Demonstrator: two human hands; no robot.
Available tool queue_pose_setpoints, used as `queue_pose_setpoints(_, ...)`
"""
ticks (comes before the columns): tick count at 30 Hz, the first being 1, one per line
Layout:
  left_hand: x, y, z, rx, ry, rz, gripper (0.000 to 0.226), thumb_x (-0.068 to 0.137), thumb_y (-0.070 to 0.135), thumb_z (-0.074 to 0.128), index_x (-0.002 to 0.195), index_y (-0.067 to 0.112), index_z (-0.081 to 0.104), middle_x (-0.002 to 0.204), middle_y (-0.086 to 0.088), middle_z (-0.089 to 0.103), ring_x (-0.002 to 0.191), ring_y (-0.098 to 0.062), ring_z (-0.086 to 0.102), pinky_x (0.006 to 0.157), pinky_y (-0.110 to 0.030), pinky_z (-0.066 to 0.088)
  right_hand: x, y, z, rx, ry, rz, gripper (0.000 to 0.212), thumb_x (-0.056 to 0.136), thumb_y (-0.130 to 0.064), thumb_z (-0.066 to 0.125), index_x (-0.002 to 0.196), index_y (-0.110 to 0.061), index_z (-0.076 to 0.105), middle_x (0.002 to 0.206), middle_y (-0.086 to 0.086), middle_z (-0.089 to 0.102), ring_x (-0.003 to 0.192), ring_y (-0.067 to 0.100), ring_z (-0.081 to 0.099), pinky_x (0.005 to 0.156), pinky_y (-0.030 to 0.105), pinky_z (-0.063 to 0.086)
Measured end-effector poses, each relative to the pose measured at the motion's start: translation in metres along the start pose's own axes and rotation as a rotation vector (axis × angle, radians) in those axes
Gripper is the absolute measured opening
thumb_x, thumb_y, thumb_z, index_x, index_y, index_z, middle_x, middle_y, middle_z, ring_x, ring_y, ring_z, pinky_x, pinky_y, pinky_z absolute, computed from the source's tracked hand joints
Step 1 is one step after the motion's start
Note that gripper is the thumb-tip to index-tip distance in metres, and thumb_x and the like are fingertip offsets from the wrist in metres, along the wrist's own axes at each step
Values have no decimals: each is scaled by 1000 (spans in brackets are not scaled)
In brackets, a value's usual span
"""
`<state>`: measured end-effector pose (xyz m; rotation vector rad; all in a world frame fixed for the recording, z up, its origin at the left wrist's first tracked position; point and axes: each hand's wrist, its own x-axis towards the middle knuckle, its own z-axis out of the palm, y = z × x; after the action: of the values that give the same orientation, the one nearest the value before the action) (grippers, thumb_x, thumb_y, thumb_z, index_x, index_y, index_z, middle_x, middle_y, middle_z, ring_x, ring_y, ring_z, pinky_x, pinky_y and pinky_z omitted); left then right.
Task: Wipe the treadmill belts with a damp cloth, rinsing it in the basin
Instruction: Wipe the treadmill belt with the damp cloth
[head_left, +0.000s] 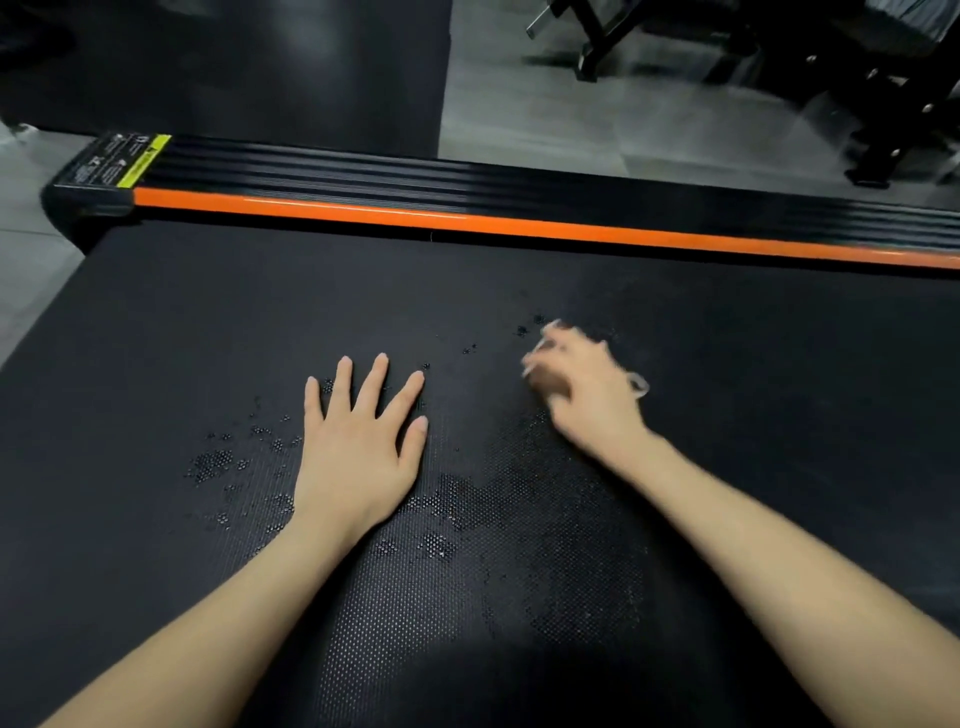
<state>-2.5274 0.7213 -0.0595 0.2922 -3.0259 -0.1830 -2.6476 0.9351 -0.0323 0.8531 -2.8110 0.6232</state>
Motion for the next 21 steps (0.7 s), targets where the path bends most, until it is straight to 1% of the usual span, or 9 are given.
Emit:
queue_pose_setpoints(2,1,0,1,-6,3,0,61,92,54,11,145,34,36,154,-5,30,143,-36,18,115,-55,8,47,26,2,-12,90,303,33,81,-6,57,111,-17,66,140,11,47,130,34,40,108,57,24)
queue_pose_setpoints(4,2,0,1,-3,10,-1,60,92,54,13,144,34,38,153,-6,32,142,-36,20,115,-57,10,72,24,11,-33,156,431,27,84,-15,56,108,-18,67,138,8,49,128,32,41,106,52,27)
queue_pose_setpoints(5,2,0,1,-2,9,1,60,92,53,14,143,34,39,152,-6,33,142,-37,21,114,-57,11,75,13,16,-41,169,416,26,81,-13,58,105,-17,68,134,9,52,125,33,44,103,51,31)
queue_pose_setpoints(7,1,1,1,0,9,8,59,92,53,16,143,33,40,152,-7,34,141,-37,23,114,-58,12,56,-22,29,14,139,194,30,70,-3,62,97,-14,71,124,14,59,118,38,49,97,53,37)
queue_pose_setpoints(10,1,-1,1,-1,4,10,59,93,53,17,143,33,39,152,-7,34,142,-37,23,114,-57,13,4,-59,37,108,-49,-162,29,74,-4,66,101,-15,71,129,10,57,125,38,45,105,53,29)
queue_pose_setpoints(12,0,-2,2,17,8,15,58,93,53,17,143,33,39,152,-6,34,142,-36,24,114,-56,14,8,-42,24,83,-120,-244,32,76,-5,66,105,-18,70,132,8,55,127,34,44,108,51,28)
queue_pose_setpoints(14,1,-3,2,10,-2,17,57,94,53,17,143,34,39,152,-5,35,142,-36,24,114,-55,13,30,-5,15,17,-51,-102,36,70,2,64,101,-16,71,127,10,58,119,35,51,103,50,38)
queue_pose_setpoints(17,1,-2,-1,-9,-10,7,57,93,54,18,142,35,40,151,-5,36,142,-35,24,115,-54,12,49,33,4,37,94,222,30,80,-2,58,104,-16,69,134,9,53,127,30,43,109,50,26)
queue_pose_setpoints(21,15,-4,-13,-51,-15,-14,62,87,56,20,134,31,52,142,-10,47,134,-37,37,111,-55,21,47,37,14,36,102,205,27,84,-6,56,107,-16,68,136,8,51,129,29,41,111,52,21)
